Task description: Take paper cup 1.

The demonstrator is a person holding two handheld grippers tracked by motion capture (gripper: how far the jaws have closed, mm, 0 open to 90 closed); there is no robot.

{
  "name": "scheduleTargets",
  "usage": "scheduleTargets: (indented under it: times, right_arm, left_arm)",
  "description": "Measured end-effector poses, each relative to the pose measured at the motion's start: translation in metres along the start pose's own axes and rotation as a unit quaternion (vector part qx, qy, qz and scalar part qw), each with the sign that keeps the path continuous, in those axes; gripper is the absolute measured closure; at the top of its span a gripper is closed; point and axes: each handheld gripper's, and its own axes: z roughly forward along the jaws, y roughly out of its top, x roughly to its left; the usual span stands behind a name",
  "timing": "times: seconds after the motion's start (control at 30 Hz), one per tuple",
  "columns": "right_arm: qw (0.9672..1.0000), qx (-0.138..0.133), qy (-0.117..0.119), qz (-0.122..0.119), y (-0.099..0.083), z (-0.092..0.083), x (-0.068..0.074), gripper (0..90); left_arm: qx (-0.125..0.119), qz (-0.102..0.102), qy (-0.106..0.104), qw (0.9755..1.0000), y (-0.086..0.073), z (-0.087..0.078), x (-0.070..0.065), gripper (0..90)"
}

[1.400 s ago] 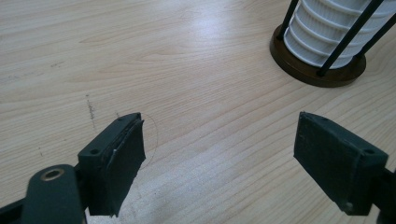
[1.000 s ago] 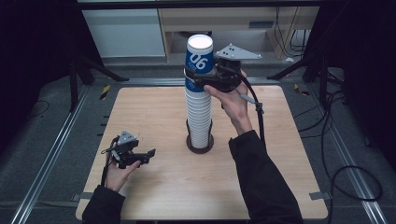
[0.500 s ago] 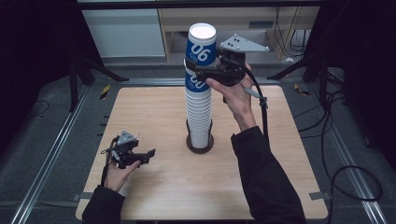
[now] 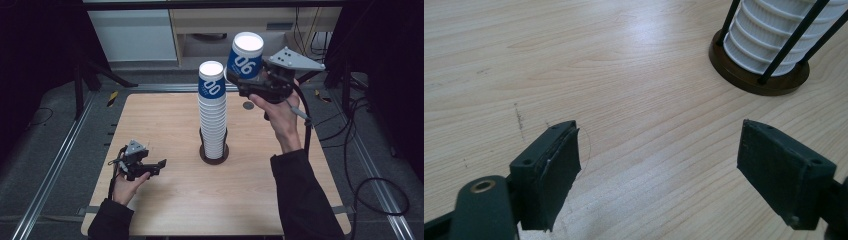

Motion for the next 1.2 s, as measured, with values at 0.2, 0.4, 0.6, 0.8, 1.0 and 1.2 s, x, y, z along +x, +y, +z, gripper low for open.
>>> scheduleTargets:
  times: [0.2,0.4,0.6,0.8,1.0,1.2]
  right_arm:
    - [0.9998,0.018,-0.005,0.006,-0.032,-0.027,-0.009,20.2]
    - [0.9993,0.033,-0.007,0.017,-0.058,-0.040,-0.015,20.2]
    - [0.9986,0.047,-0.007,0.024,-0.078,-0.048,-0.018,20.2]
    - [0.9975,0.064,0.003,0.030,-0.101,-0.057,-0.020,20.2]
    - [0.9957,0.085,0.018,0.032,-0.124,-0.062,-0.018,20.1]
    - [0.9932,0.106,0.035,0.033,-0.142,-0.064,-0.015,20.1]
  left_arm:
    - [-0.001,0.001,-0.003,1.0000,0.000,-0.001,-0.001,17.3]
    - [-0.002,0.005,-0.009,0.9999,0.002,-0.002,-0.003,17.6]
    - [-0.003,0.008,-0.016,0.9998,0.004,-0.004,-0.005,18.0]
    - [0.000,0.016,-0.022,0.9996,0.005,-0.004,-0.008,18.0]
    - [0.001,0.020,-0.027,0.9994,0.006,-0.004,-0.010,18.3]
    - [0.004,0.025,-0.034,0.9991,0.007,-0.004,-0.013,18.4]
